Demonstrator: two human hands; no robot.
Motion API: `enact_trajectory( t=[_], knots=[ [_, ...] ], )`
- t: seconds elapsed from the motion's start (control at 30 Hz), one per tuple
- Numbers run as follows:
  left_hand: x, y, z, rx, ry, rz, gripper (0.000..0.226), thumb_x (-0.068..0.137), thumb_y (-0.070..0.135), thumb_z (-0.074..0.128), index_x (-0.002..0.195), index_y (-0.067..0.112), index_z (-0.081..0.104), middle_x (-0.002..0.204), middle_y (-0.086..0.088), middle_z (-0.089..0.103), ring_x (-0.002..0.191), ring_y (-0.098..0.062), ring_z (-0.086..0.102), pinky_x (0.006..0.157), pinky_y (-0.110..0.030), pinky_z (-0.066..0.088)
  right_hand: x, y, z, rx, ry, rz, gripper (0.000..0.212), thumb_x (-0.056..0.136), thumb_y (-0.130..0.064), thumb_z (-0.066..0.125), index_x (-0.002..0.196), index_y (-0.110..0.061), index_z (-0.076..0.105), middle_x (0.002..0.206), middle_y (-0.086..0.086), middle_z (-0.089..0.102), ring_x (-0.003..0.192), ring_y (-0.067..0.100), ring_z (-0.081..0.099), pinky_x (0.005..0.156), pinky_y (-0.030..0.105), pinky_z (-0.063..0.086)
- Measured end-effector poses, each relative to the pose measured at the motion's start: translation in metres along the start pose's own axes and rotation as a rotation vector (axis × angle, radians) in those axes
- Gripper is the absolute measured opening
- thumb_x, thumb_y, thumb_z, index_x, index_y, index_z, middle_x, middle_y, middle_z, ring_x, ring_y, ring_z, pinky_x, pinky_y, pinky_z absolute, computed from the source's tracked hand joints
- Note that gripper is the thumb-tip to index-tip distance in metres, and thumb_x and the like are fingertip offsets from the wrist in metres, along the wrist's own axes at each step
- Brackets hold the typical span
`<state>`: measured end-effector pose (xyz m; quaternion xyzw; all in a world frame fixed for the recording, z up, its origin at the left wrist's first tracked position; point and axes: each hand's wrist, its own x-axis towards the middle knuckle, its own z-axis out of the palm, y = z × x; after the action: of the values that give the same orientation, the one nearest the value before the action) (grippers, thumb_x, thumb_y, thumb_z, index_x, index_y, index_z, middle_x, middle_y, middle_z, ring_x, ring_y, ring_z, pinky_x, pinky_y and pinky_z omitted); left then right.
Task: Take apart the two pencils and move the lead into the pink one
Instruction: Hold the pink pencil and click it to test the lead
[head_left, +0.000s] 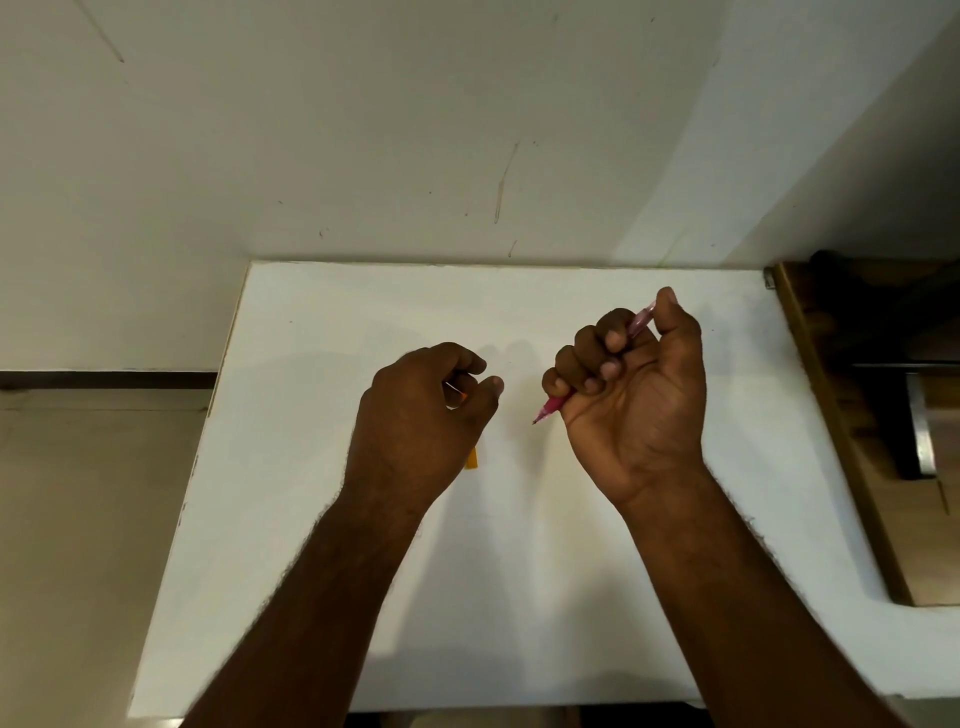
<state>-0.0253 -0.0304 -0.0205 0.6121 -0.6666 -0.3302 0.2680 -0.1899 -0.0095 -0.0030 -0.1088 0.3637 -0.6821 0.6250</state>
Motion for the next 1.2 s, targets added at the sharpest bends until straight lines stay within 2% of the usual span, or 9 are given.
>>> enact_trajectory(
  t=[0.1, 0.3, 0.5, 0.7, 0.87, 1.07, 1.2],
  knots=[
    [0.0000, 0.0003, -0.0001, -0.004, 0.001, 0.004, 0.018, 0.085, 0.042, 0.071, 0.097, 0.029, 0.072, 0.082, 0.014, 0.071, 0.080, -0.001, 0.067, 0.078, -0.029, 0.055, -0.0006, 0.0007, -0.0002, 0.016, -0.010, 0.012, 0.058, 0.097, -0.059, 0.036, 0.064, -0.013, 0.049, 0.054, -0.001, 0.032, 0.054, 0.016, 0.022, 0.056, 0.032, 0.030],
    [-0.0011, 0.0003, -0.0006, -0.008, -0.004, 0.010, 0.018, 0.085, 0.042, 0.071, 0.097, 0.028, 0.072, 0.082, 0.014, 0.071, 0.080, 0.000, 0.066, 0.078, -0.029, 0.055, -0.0008, 0.0002, -0.0008, 0.002, 0.003, -0.011, 0.050, 0.098, -0.047, 0.037, 0.062, -0.013, 0.047, 0.052, 0.000, 0.033, 0.053, 0.017, 0.022, 0.055, 0.032, 0.032],
    [-0.0014, 0.0003, -0.0009, -0.007, -0.006, 0.011, 0.019, 0.085, 0.041, 0.071, 0.097, 0.027, 0.073, 0.082, 0.013, 0.071, 0.080, -0.002, 0.067, 0.077, -0.029, 0.054, -0.0015, 0.0007, -0.0008, 0.016, 0.012, -0.006, 0.056, 0.097, -0.056, 0.037, 0.064, -0.013, 0.048, 0.053, -0.001, 0.032, 0.055, 0.017, 0.021, 0.056, 0.032, 0.031],
    [-0.0012, 0.0010, -0.0010, -0.008, -0.016, 0.003, 0.020, 0.085, 0.042, 0.071, 0.098, 0.026, 0.073, 0.083, 0.012, 0.072, 0.081, -0.002, 0.067, 0.077, -0.029, 0.055, -0.0006, 0.0003, -0.0016, 0.005, 0.024, -0.018, 0.050, 0.098, -0.048, 0.037, 0.063, -0.013, 0.045, 0.052, 0.000, 0.032, 0.053, 0.017, 0.023, 0.057, 0.033, 0.030],
    [-0.0015, 0.0016, -0.0016, -0.013, -0.022, -0.005, 0.020, 0.085, 0.042, 0.071, 0.097, 0.027, 0.074, 0.083, 0.013, 0.072, 0.081, -0.002, 0.067, 0.079, -0.030, 0.055, -0.0010, 0.0009, -0.0014, 0.013, 0.019, -0.006, 0.058, 0.097, -0.059, 0.037, 0.063, -0.013, 0.050, 0.052, -0.001, 0.034, 0.053, 0.016, 0.024, 0.056, 0.032, 0.031],
    [-0.0010, 0.0014, -0.0012, 0.002, -0.018, 0.001, 0.020, 0.085, 0.042, 0.071, 0.097, 0.026, 0.074, 0.084, 0.013, 0.072, 0.080, -0.002, 0.067, 0.078, -0.030, 0.055, 0.0006, 0.0001, -0.0020, 0.003, 0.016, -0.010, 0.050, 0.097, -0.047, 0.037, 0.062, -0.013, 0.045, 0.051, 0.000, 0.032, 0.052, 0.017, 0.022, 0.055, 0.033, 0.031],
    [-0.0009, 0.0015, -0.0013, 0.004, -0.017, 0.004, 0.020, 0.085, 0.042, 0.071, 0.096, 0.027, 0.074, 0.084, 0.012, 0.072, 0.080, -0.003, 0.067, 0.078, -0.031, 0.055, -0.0001, 0.0006, -0.0032, 0.013, 0.014, -0.004, 0.053, 0.096, -0.053, 0.037, 0.063, -0.013, 0.047, 0.052, -0.001, 0.032, 0.054, 0.017, 0.022, 0.057, 0.032, 0.031]
  ],
)
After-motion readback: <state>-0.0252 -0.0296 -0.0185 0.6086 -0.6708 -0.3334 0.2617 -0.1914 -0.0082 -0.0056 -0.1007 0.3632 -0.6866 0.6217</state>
